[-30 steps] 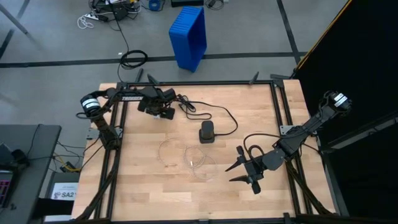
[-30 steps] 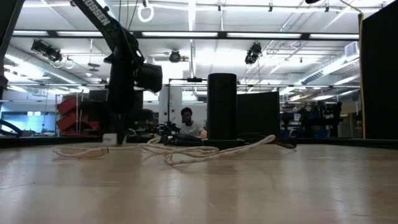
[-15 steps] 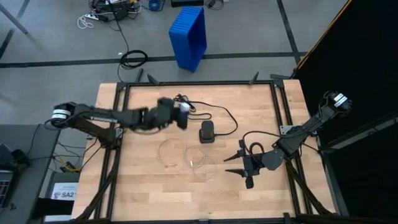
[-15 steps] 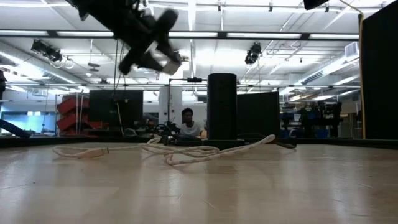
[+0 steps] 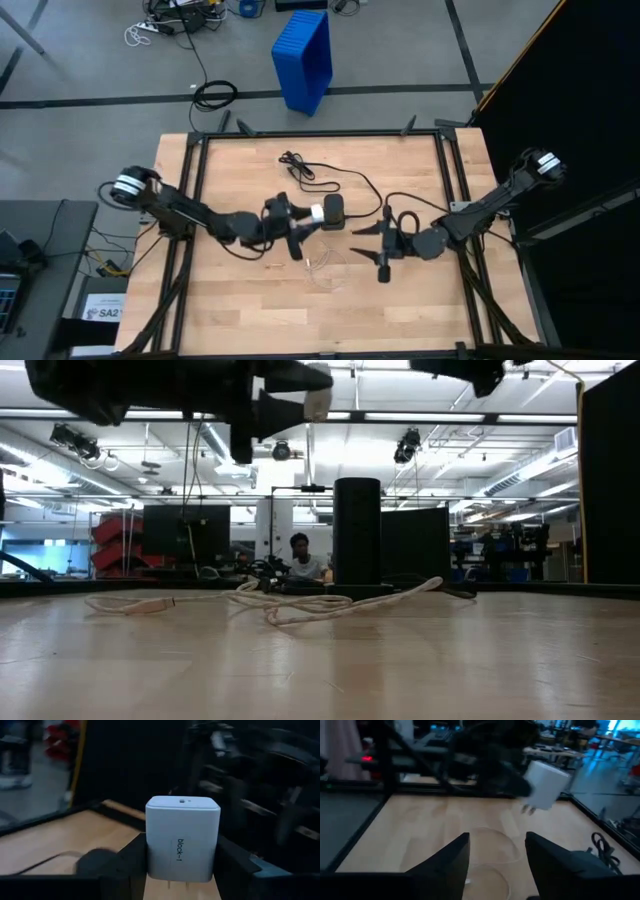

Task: Plug in charger
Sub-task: Insert the charger cable into the charger adapter

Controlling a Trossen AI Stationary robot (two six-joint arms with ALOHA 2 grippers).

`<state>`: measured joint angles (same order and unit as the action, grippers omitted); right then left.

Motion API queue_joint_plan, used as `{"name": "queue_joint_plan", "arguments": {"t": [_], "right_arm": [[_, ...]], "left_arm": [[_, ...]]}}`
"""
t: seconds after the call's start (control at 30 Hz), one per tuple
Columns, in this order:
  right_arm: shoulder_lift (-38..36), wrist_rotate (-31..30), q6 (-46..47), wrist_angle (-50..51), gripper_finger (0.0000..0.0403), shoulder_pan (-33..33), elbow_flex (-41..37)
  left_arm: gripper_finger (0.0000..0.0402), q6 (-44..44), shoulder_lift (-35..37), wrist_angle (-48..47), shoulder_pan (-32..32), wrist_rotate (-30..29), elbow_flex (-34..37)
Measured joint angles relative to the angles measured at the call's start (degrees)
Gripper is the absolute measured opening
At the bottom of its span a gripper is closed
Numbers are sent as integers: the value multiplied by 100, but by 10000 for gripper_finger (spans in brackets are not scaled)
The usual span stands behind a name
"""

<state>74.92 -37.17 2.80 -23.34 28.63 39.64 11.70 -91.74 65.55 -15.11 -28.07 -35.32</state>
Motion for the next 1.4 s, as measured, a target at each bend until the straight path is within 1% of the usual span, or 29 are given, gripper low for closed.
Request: {"name": "queue_joint_plan", "arguments": {"t": [0.07, 0.17, 0.33, 0.47, 0.63, 0.73, 0.9, 1.03, 1.13, 1.23, 1.3, 1.4], "right_arm": [[277, 204, -23, -439, 190, -233, 0], [603, 417, 60, -639, 212, -482, 0], [968, 928, 255, -945, 242, -810, 0], [1230, 1350, 210, -1555, 255, -936, 0], [1413, 1465, 51, -2034, 259, -952, 0], [1418, 1488, 43, -2042, 251, -983, 39], [1418, 1550, 40, -2139, 230, -989, 42], [1418, 1752, 97, -2076, 216, -995, 54], [1418, 1953, 158, -1935, 214, -959, 60], [1415, 2226, 340, -1638, 225, -919, 66], [1398, 2536, 498, -1486, 238, -916, 69], [1387, 3194, 712, -1508, 257, -1012, 76]], "left_arm": [[153, -339, -273, 318, -2, 342, -36], [153, -569, -599, 726, 0, 805, -94], [153, -667, -950, 1468, -2, 1165, -106], [153, -715, -1116, 1545, -1, 1418, -170], [153, -703, -1183, 1634, -4, 1531, -174], [153, -707, -1183, 1697, 8, 1739, -174], [153, -703, -1177, 1652, 7, 1729, -181], [153, -861, -1177, 1652, 2, 1748, -181], [153, -1028, -1180, 1568, 1, 1824, -181], [153, -1298, -1187, 1382, 13, 2394, -173], [153, -1434, -1198, 1337, 11, 2770, -159], [153, -1703, -1198, 1335, 5, 2979, -159]]}}
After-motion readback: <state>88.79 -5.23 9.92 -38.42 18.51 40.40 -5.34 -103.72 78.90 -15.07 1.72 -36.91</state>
